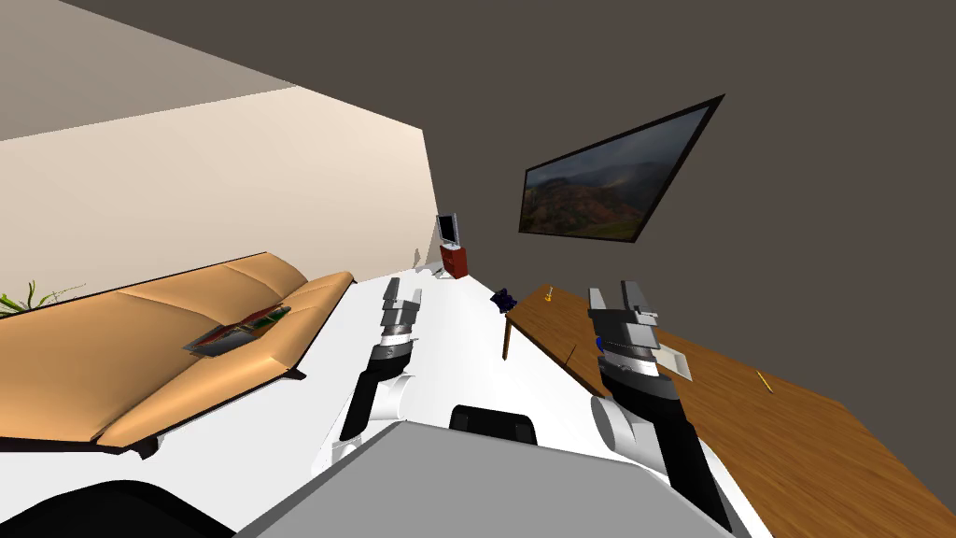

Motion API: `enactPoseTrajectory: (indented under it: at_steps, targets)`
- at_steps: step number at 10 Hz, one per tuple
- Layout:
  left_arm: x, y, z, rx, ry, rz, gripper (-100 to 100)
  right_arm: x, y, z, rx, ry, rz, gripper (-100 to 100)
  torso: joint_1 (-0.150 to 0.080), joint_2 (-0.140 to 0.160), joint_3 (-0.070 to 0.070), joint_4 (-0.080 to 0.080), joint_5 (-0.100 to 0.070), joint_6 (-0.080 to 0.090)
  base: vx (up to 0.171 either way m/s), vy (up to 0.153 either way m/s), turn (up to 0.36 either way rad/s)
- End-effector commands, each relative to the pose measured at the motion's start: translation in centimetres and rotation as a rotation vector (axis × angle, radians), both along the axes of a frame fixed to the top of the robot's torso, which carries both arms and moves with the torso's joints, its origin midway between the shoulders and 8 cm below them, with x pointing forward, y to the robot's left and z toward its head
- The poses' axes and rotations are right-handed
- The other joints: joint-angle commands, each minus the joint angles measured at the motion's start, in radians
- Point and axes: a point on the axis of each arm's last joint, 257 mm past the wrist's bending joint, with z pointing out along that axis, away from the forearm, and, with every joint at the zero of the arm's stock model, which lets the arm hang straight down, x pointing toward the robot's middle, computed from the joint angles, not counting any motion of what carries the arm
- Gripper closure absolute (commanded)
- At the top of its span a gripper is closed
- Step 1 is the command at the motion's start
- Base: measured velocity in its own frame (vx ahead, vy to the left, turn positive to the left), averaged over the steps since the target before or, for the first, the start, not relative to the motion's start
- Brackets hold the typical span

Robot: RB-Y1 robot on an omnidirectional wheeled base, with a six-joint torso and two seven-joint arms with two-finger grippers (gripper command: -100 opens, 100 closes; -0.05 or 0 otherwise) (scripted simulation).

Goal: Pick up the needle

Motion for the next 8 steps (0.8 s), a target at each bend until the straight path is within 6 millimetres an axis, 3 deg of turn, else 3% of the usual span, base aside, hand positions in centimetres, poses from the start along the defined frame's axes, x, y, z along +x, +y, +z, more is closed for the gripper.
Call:
enactPoseTrajectory:
  at_steps: [1, 4, 5, 7, 8]
  targets:
    - [0.0, 0.0, 0.0, 0.0, 0.0, 0.0, 0, 0.6, -0.1, -0.8, -0.006, 0.028, 0.023, -100, 0.0, 0.0, 0.0, 0.0, 0.0, 0.0, -0.003, -0.001, 0.015]
    - [0.0, 0.0, 0.0, 0.0, 0.0, 0.0, 0, 2.7, -1.5, -3.9, 0.045, 0.121, 0.068, -100, -0.001, 0.0, 0.0, 0.0, 0.0, 0.0, -0.006, -0.011, 0.03]
    - [0.0, 0.0, 0.0, 0.0, 0.0, 0.0, 0, 2.7, -1.5, -3.9, 0.045, 0.121, 0.068, -100, -0.002, 0.0, 0.0, 0.0, 0.0, 0.0, -0.005, -0.013, 0.01]
    - [0.0, 0.0, 0.0, 0.0, 0.0, 0.0, 0, 4.5, -3.3, -7.2, 0.125, 0.208, 0.089, -100, -0.001, 0.0, 0.0, 0.0, 0.0, 0.0, -0.008, -0.014, 0.04]
    - [0.0, 0.0, 0.0, 0.0, 0.0, 0.0, 0, 4.5, -3.4, -7.2, 0.136, 0.206, 0.092, -100, -0.001, 0.0, 0.0, 0.0, 0.0, 0.0, -0.008, -0.012, 0.019]
